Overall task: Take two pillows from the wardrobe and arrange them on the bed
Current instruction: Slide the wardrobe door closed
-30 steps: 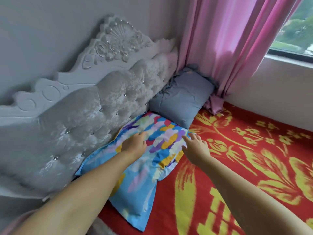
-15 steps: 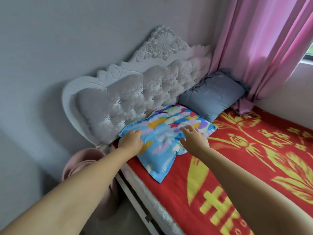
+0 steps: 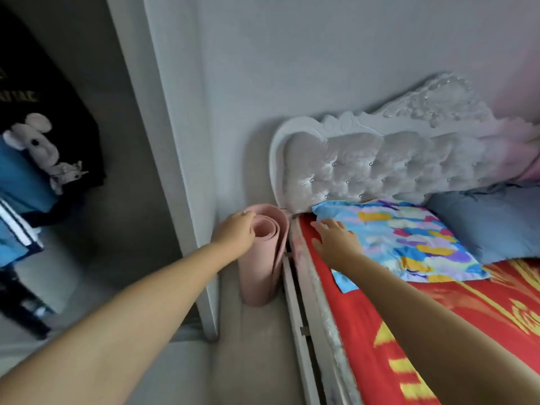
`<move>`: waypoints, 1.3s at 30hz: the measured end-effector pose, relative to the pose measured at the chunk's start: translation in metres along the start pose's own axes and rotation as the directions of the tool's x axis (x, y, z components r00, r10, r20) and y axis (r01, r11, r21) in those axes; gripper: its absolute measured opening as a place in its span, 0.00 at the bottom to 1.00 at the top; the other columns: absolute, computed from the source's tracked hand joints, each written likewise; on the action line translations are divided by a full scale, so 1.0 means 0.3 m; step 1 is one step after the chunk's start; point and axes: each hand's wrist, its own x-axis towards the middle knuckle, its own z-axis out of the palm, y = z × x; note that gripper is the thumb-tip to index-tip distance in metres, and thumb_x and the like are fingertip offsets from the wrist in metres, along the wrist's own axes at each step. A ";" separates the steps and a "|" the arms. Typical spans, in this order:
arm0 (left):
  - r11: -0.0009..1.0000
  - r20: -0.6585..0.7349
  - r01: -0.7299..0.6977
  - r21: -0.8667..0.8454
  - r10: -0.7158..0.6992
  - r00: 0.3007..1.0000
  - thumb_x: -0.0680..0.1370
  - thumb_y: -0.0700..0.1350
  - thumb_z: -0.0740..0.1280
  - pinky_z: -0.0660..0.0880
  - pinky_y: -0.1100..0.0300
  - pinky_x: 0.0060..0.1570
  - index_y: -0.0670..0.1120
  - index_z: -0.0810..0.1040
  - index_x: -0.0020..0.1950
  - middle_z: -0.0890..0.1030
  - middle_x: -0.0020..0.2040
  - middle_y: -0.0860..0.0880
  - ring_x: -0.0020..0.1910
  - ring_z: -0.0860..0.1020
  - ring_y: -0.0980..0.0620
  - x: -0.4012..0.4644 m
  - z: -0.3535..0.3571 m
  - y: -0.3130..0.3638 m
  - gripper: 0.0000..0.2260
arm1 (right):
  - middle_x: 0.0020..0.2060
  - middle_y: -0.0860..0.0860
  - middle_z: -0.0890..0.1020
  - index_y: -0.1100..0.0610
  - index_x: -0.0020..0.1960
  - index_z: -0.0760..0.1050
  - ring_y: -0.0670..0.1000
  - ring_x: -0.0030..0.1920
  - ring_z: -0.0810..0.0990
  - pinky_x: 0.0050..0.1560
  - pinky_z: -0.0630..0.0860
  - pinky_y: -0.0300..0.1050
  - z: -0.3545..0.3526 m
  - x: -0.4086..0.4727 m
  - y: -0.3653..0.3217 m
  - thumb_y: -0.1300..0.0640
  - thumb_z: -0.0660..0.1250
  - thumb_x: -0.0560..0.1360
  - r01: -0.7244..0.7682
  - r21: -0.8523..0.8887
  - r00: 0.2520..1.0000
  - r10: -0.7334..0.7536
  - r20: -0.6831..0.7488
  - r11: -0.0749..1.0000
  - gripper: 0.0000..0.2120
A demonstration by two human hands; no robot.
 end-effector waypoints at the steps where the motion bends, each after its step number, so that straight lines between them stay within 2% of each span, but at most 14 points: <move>1: 0.999 0.011 0.039 0.007 -0.039 0.999 0.77 0.43 0.58 0.73 0.50 0.54 0.48 0.70 0.66 0.75 0.64 0.45 0.61 0.74 0.42 -0.078 -0.005 -0.036 0.17 | 0.67 0.53 0.70 0.52 0.68 0.68 0.57 0.66 0.68 0.61 0.69 0.54 0.021 -0.028 -0.053 0.52 0.59 0.77 0.038 0.006 0.999 -0.038 0.019 0.999 0.20; 5: 0.971 0.002 0.225 0.079 -0.225 0.974 0.78 0.43 0.57 0.73 0.52 0.51 0.49 0.70 0.67 0.75 0.64 0.47 0.60 0.75 0.44 -0.340 -0.066 -0.226 0.17 | 0.69 0.52 0.68 0.50 0.71 0.65 0.58 0.67 0.68 0.61 0.70 0.53 0.080 -0.088 -0.300 0.52 0.58 0.78 0.226 0.015 0.970 -0.227 0.088 0.974 0.21; 8: 0.921 -0.075 0.378 0.096 -0.372 0.925 0.78 0.44 0.59 0.73 0.52 0.52 0.50 0.70 0.67 0.75 0.63 0.47 0.60 0.75 0.45 -0.500 -0.180 -0.419 0.17 | 0.69 0.53 0.69 0.51 0.70 0.66 0.58 0.68 0.67 0.60 0.70 0.54 0.095 -0.106 -0.538 0.53 0.57 0.78 0.345 0.048 0.933 -0.348 0.087 0.937 0.20; 12: 0.837 -0.151 0.542 0.080 -0.527 0.836 0.78 0.44 0.59 0.73 0.51 0.53 0.50 0.70 0.67 0.76 0.62 0.46 0.59 0.75 0.43 -0.690 -0.339 -0.680 0.18 | 0.71 0.52 0.67 0.50 0.73 0.62 0.56 0.69 0.66 0.65 0.69 0.54 0.115 -0.126 -0.890 0.51 0.56 0.79 0.536 0.076 0.835 -0.541 0.099 0.841 0.22; 16: 0.763 -0.191 0.637 0.113 -0.612 0.767 0.77 0.44 0.60 0.74 0.50 0.54 0.49 0.70 0.67 0.76 0.61 0.45 0.59 0.76 0.43 -0.879 -0.474 -0.940 0.17 | 0.70 0.51 0.67 0.49 0.73 0.63 0.56 0.69 0.67 0.64 0.69 0.54 0.155 -0.125 -1.261 0.51 0.57 0.79 0.640 0.081 0.757 -0.645 0.110 0.764 0.22; 20: 0.712 -0.207 0.690 0.132 -0.661 0.721 0.77 0.42 0.60 0.75 0.50 0.58 0.48 0.70 0.67 0.76 0.62 0.44 0.60 0.75 0.43 -1.062 -0.649 -1.227 0.18 | 0.70 0.52 0.66 0.50 0.72 0.63 0.56 0.68 0.67 0.63 0.71 0.54 0.185 -0.142 -1.651 0.53 0.58 0.78 0.674 0.124 0.717 -0.685 0.128 0.728 0.22; 24: 0.660 -0.274 0.735 0.155 -0.686 0.674 0.78 0.42 0.59 0.74 0.51 0.55 0.49 0.70 0.68 0.75 0.63 0.44 0.60 0.76 0.43 -1.168 -0.847 -1.476 0.18 | 0.69 0.53 0.66 0.52 0.72 0.63 0.57 0.67 0.68 0.62 0.71 0.55 0.190 -0.166 -1.990 0.55 0.57 0.78 0.699 0.179 0.675 -0.721 0.156 0.693 0.22; 26: 0.661 -0.303 0.734 0.152 -0.676 0.672 0.78 0.42 0.59 0.74 0.52 0.55 0.49 0.69 0.69 0.76 0.63 0.44 0.60 0.76 0.43 -1.174 -0.917 -1.572 0.19 | 0.69 0.53 0.66 0.51 0.72 0.62 0.56 0.67 0.68 0.62 0.71 0.54 0.185 -0.160 -2.114 0.54 0.57 0.78 0.719 0.182 0.654 -0.742 0.152 0.671 0.23; 31: 0.710 -0.313 0.696 0.108 -0.640 0.702 0.78 0.42 0.59 0.73 0.52 0.55 0.47 0.68 0.70 0.75 0.62 0.43 0.61 0.74 0.43 -1.063 -1.004 -1.734 0.19 | 0.70 0.52 0.65 0.51 0.73 0.61 0.56 0.67 0.69 0.61 0.73 0.54 0.154 -0.042 -2.310 0.54 0.56 0.79 0.735 0.158 0.646 -0.752 0.129 0.659 0.23; 39: 0.776 -0.342 0.627 0.074 -0.571 0.747 0.78 0.42 0.59 0.74 0.51 0.55 0.46 0.67 0.71 0.75 0.63 0.43 0.61 0.74 0.43 -0.707 -1.154 -2.059 0.20 | 0.71 0.54 0.65 0.50 0.75 0.58 0.55 0.61 0.75 0.55 0.77 0.50 0.134 0.342 -2.680 0.53 0.57 0.80 0.751 0.190 0.630 -0.772 0.083 0.633 0.23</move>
